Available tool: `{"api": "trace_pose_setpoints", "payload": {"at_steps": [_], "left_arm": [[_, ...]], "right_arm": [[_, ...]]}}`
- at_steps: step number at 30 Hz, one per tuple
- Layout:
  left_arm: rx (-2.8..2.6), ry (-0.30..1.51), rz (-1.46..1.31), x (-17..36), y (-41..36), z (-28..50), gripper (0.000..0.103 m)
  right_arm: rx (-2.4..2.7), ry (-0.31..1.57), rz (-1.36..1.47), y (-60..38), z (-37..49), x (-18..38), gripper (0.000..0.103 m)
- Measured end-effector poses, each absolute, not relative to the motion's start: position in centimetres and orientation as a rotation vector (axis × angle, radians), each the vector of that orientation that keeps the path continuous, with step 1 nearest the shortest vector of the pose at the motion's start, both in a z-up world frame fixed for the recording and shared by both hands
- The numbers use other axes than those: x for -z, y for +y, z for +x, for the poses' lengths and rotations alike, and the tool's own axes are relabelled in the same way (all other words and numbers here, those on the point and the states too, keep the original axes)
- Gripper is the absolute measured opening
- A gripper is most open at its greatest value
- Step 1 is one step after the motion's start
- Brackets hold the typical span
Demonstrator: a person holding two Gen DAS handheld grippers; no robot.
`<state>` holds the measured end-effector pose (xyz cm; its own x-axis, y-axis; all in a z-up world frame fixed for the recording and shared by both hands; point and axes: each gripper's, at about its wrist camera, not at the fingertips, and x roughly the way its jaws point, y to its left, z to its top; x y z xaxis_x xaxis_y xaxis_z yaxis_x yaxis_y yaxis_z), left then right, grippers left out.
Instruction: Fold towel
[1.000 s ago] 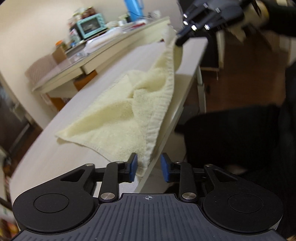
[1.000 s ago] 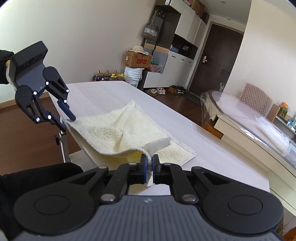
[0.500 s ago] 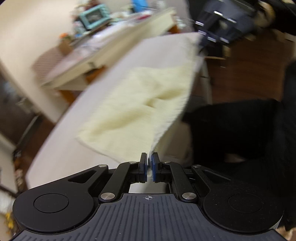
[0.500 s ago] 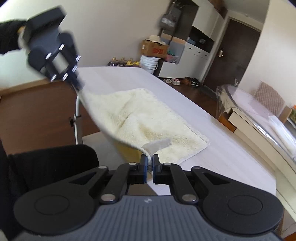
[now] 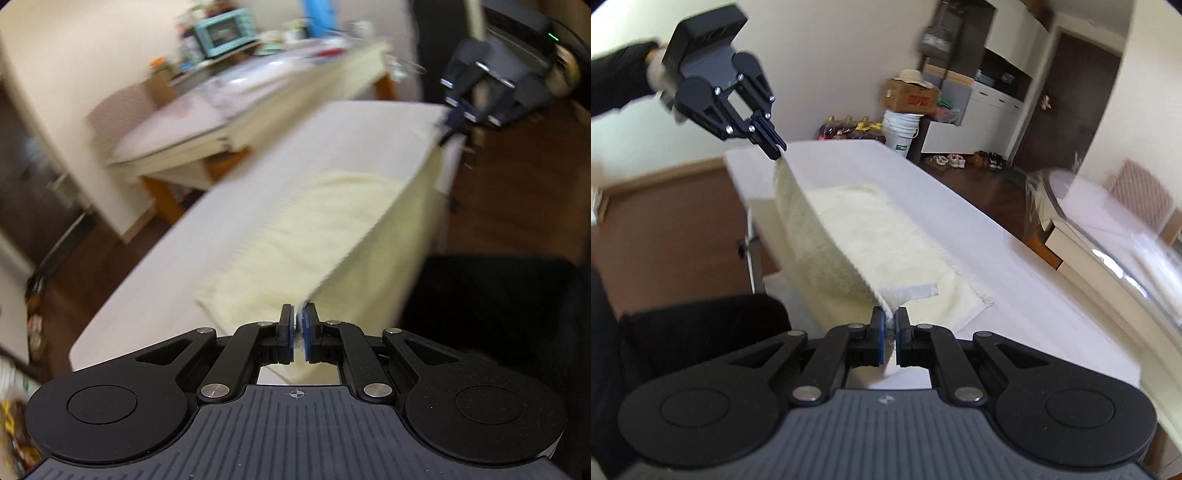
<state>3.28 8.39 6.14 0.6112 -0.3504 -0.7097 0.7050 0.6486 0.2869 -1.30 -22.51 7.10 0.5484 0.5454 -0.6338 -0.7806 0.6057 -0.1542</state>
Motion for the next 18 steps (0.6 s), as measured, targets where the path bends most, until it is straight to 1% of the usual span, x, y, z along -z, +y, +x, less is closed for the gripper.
{"api": "trace_pose_setpoints", "payload": {"at_steps": [9,13,18], "left_arm": [[0.591,0.747,0.542,-4.0,7.5,12.8,0.005],[0.581,0.791,0.529,-2.6,7.7,15.1,0.005],[0.551,0.838,0.507,-0.8,8.3,16.5,0.006]], "right_arm": [[-0.78,0.73,-0.237,-23.7,9.9,-5.8,0.006],[-0.775,0.808,-0.133,-24.3,14.1,-4.3,0.006],[-0.767,0.857,-0.107,-23.8,16.5,-2.1,0.006]]}}
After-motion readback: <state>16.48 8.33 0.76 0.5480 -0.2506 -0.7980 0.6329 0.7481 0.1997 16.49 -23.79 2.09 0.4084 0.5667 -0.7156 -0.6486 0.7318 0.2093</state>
